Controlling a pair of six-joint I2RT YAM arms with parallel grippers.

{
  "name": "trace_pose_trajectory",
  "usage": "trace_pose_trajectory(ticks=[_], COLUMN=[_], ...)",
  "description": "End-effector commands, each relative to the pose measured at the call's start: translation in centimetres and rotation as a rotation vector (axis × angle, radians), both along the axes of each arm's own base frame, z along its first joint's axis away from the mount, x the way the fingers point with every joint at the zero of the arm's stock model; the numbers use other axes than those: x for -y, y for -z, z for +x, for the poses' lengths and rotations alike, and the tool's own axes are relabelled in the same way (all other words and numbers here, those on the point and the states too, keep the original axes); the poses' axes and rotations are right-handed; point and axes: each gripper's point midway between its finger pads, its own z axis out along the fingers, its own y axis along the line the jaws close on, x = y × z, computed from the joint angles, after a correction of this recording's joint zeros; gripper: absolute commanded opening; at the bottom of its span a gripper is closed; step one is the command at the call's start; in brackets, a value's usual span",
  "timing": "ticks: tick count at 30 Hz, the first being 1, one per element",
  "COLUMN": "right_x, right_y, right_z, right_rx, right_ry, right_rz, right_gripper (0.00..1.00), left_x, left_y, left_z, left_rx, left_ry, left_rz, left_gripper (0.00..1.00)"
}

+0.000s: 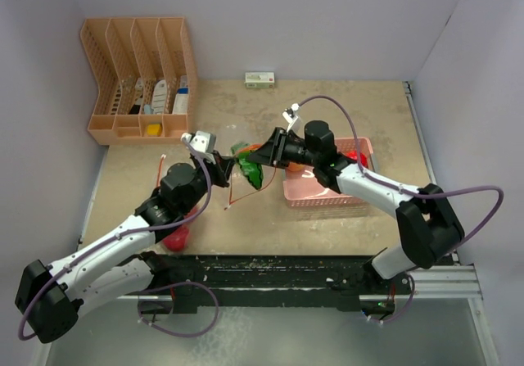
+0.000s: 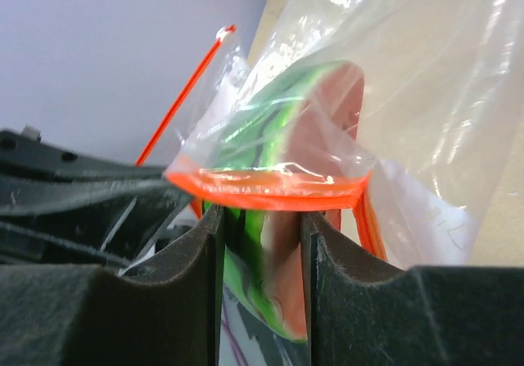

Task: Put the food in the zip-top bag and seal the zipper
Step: Place the fake fruit in the zipper food storage bag.

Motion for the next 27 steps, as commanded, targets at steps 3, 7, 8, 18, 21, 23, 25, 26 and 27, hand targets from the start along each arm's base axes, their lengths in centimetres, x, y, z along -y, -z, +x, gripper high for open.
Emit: trace_pose_trajectory(ticks=[3, 7, 8, 18, 21, 23, 25, 26, 27], right_x=[0.7, 2.7, 3.3, 2.5, 2.5, 2.8, 3.5, 4.2, 5.5], right_y=[-2.4, -2.7, -2.9, -5.9, -5.8, -5.6, -5.6, -5.6, -6.4], right_z=[4.2, 5.9, 6.4, 4.7, 2.7, 1.3, 0.1, -0.2, -0.1], right_rx=[0.078, 0.108, 0.124, 0.294, 0.325, 0.344, 0.363, 0.368, 0.388], right_ry=[0.211, 0.378, 0.421, 0.328, 0.236, 0.176, 0.147, 0.164, 0.224], right_rz=[0.016, -0.036, -0.056, -0.178, -0.207, -0.223, -0.245, -0.265, -0.281], right_gripper=[0.00, 0.00, 0.00, 0.79, 1.00, 1.00, 1.00, 1.00, 1.00], left_x=[1.4, 2.6, 2.9, 2.2, 1.1, 0.2, -0.7, -1.1, -1.6], left_y=[-2.4, -2.6, -2.5, -2.8, -2.7, -3.2, -3.7, -4.2, -4.4], left_z=[-1.3, -1.8, -1.9, -0.6, 0.1, 0.5, 0.8, 0.9, 1.0], left_rx=[0.019, -0.013, -0.020, -0.020, -0.015, -0.002, 0.011, 0.018, 0.020], left_ry=[0.089, 0.144, 0.155, 0.079, 0.013, -0.034, -0.078, -0.098, -0.120], left_rz=[-0.114, -0.151, -0.160, -0.134, -0.098, -0.081, -0.056, -0.046, -0.032], left_gripper=[0.00, 0.00, 0.00, 0.00, 0.00, 0.00, 0.00, 0.00, 0.00])
